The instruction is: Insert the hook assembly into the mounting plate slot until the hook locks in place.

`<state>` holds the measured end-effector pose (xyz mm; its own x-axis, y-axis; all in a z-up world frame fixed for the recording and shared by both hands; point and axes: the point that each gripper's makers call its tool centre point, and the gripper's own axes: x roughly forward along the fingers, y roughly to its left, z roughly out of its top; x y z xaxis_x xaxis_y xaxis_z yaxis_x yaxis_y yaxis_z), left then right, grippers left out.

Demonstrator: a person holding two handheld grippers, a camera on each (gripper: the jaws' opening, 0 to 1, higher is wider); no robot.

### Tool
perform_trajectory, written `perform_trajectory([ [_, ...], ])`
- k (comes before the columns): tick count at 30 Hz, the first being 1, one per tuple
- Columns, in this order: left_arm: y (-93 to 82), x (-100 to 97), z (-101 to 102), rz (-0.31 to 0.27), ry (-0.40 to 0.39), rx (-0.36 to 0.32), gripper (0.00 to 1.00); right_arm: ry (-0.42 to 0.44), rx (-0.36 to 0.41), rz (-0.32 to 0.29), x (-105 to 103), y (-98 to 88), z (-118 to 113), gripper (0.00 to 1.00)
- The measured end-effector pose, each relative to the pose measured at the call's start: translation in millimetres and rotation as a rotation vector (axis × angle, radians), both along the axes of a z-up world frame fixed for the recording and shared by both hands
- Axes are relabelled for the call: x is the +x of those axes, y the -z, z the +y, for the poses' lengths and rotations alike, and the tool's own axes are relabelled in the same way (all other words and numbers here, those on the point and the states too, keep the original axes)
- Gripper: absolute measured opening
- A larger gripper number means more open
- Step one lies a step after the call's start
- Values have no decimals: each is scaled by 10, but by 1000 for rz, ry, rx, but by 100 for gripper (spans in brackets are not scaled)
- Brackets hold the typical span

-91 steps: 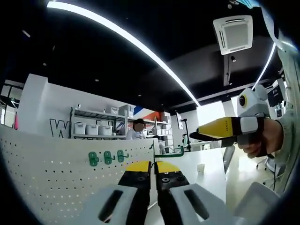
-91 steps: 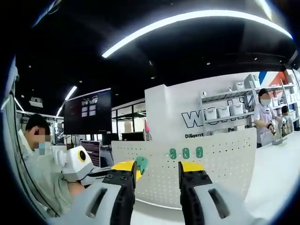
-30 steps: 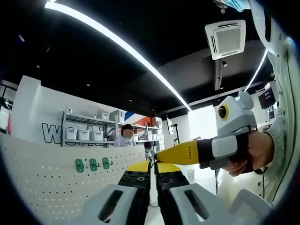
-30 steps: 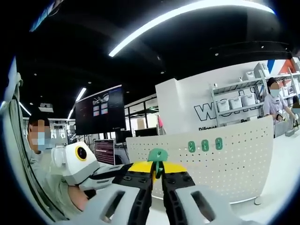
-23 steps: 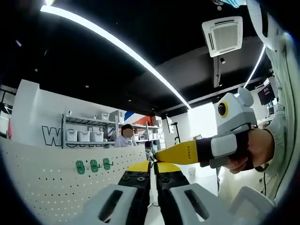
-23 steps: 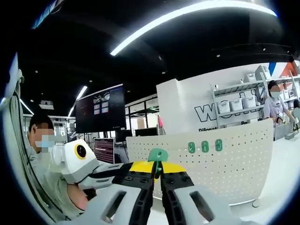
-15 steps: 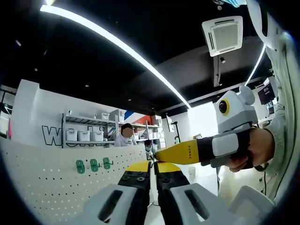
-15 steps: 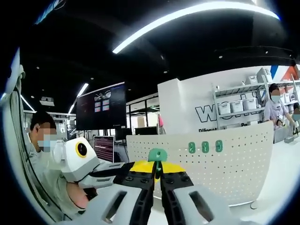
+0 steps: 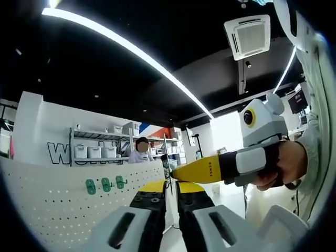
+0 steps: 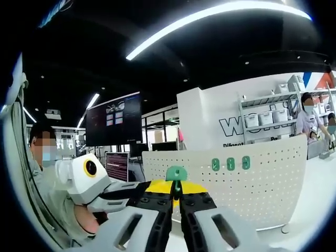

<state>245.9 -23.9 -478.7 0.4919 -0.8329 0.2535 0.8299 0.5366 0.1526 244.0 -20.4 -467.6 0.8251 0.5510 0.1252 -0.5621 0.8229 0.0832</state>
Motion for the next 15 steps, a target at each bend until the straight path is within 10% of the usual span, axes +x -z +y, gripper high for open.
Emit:
perform_trajectory([
  [15, 38, 9, 29, 12, -13, -1, 16, 0, 8, 4, -7, 6, 4, 1],
])
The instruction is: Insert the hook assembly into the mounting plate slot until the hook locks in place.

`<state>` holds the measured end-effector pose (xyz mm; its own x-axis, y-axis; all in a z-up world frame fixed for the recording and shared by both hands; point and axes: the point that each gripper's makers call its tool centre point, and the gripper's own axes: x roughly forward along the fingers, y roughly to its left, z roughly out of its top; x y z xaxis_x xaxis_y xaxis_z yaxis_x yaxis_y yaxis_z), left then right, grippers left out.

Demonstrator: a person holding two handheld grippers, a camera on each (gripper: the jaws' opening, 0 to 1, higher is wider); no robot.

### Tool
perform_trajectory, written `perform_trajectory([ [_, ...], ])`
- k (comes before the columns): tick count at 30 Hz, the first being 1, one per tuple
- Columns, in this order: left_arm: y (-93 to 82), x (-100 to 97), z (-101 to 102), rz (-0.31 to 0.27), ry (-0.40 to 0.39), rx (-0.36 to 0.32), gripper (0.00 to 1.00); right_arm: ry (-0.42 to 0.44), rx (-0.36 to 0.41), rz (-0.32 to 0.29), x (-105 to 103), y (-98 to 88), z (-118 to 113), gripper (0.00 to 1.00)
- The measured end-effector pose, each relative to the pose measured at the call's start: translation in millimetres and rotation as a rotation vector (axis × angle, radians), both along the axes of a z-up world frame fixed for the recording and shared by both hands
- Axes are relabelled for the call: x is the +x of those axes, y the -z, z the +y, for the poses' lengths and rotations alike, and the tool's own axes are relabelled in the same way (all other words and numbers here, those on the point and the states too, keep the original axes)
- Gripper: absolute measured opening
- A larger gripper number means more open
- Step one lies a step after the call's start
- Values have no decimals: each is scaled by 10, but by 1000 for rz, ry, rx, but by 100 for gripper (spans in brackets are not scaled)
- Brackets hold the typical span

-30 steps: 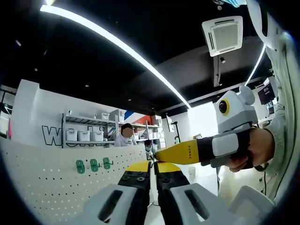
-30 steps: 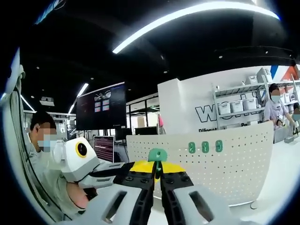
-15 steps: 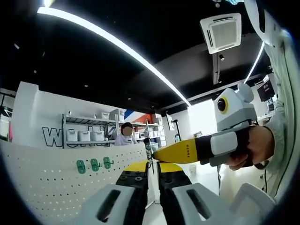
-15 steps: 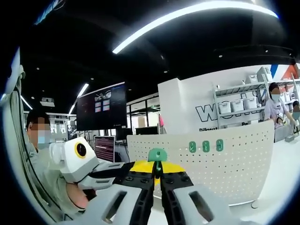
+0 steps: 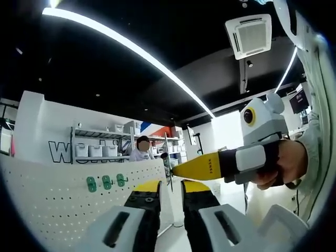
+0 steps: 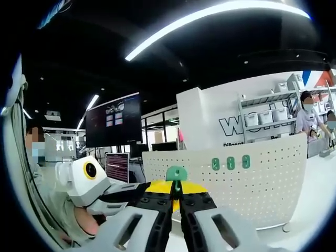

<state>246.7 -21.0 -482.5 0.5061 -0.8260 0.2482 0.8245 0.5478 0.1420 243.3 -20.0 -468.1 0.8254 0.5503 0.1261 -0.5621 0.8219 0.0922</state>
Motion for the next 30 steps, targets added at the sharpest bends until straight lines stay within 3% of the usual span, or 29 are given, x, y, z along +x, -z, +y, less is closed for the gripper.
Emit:
perform_trajectory([
  [13, 4, 16, 70, 6, -27, -9, 23, 8, 19, 9, 8, 4, -31, 1],
  [30, 59, 62, 257, 32, -95, -25, 38, 39, 28, 16, 13, 16, -151, 1],
])
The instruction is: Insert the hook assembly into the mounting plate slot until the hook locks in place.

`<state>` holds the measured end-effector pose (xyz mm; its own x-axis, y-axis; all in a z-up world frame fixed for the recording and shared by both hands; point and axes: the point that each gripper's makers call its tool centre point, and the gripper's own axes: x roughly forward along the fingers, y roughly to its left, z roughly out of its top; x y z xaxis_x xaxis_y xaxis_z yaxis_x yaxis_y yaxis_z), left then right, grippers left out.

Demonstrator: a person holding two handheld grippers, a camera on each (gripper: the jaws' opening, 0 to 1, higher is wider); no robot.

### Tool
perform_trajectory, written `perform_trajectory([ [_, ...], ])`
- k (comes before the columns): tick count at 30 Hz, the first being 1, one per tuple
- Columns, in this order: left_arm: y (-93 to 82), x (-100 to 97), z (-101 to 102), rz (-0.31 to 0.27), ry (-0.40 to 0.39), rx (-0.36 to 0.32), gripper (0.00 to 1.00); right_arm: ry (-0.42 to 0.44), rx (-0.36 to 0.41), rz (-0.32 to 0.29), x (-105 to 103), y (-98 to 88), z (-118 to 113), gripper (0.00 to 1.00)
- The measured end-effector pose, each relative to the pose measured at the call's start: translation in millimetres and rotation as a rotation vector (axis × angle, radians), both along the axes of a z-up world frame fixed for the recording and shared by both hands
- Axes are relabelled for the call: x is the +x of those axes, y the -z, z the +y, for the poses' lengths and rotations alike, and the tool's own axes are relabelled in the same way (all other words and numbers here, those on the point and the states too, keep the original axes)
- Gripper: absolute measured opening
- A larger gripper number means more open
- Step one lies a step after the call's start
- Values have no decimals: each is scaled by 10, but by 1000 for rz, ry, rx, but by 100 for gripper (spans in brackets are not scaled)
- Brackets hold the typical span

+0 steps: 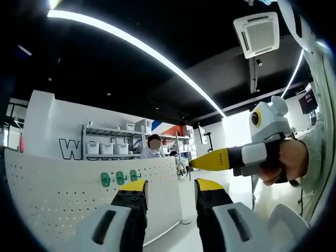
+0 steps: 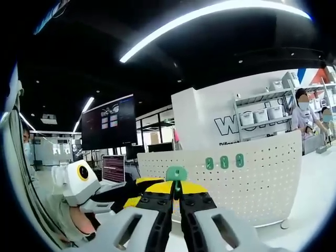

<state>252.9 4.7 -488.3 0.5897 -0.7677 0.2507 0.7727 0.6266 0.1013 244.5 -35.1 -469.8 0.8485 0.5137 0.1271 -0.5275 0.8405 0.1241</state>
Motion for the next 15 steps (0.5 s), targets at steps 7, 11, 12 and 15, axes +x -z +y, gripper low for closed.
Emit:
perform_trajectory([
  [7, 35, 40, 96, 28, -34, -16, 48, 18, -3, -1, 9, 0, -58, 1],
  [11, 71, 66, 147, 41, -53, -15, 52, 27, -2, 0, 20, 1, -98, 1],
  [12, 79, 70, 156, 44, -57, -15, 53, 31, 9, 5, 30, 5, -120, 1],
  [15, 114, 78, 174, 62, -66, -11, 55, 38, 3, 4, 42, 10, -143, 1],
])
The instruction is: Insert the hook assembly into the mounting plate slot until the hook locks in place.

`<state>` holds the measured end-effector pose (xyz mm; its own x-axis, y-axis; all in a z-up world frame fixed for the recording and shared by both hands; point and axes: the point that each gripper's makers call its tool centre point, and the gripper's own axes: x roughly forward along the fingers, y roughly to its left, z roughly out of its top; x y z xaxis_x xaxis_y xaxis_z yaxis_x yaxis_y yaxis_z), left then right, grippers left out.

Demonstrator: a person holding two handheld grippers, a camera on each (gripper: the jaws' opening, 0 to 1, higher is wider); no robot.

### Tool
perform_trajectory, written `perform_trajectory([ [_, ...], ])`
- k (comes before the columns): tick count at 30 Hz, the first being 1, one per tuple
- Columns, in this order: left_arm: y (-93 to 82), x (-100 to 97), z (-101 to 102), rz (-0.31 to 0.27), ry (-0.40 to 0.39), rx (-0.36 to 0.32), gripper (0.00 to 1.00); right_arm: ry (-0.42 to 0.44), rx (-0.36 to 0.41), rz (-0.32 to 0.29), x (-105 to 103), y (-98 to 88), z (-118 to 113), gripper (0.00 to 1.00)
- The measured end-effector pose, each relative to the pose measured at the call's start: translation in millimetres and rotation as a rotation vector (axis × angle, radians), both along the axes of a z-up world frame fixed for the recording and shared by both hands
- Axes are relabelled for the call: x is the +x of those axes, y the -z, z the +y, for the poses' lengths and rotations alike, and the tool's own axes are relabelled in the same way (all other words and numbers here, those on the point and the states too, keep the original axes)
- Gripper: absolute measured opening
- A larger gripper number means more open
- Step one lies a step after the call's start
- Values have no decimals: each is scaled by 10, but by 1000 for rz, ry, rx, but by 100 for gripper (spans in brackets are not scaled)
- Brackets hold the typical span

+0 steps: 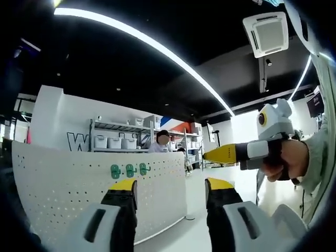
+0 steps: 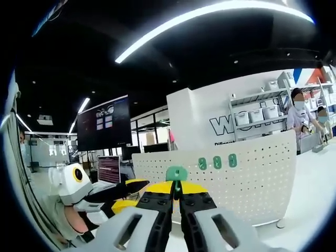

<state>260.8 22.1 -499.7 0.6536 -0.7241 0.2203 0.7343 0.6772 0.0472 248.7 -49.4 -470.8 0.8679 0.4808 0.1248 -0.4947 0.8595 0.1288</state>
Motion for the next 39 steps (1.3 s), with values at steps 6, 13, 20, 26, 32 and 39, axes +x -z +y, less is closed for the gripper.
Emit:
perform_trajectory([
  [6, 50, 0, 29, 17, -10, 2, 57, 22, -10, -2, 45, -4, -87, 1],
  [13, 84, 13, 60, 28, -22, 6, 57, 53, -29, -8, 121, -10, -209, 1],
  [20, 101, 35, 64, 33, -24, 8, 57, 74, -64, -8, 188, 28, -258, 1],
  [26, 113, 55, 77, 35, -28, 8, 56, 99, -74, -4, 283, 54, -359, 1],
  [32, 153, 88, 110, 40, -39, 13, 57, 131, -75, 4, 401, 82, -506, 1],
  [39, 180, 114, 135, 43, -50, 19, 57, 160, -75, 18, 501, 118, -634, 1],
])
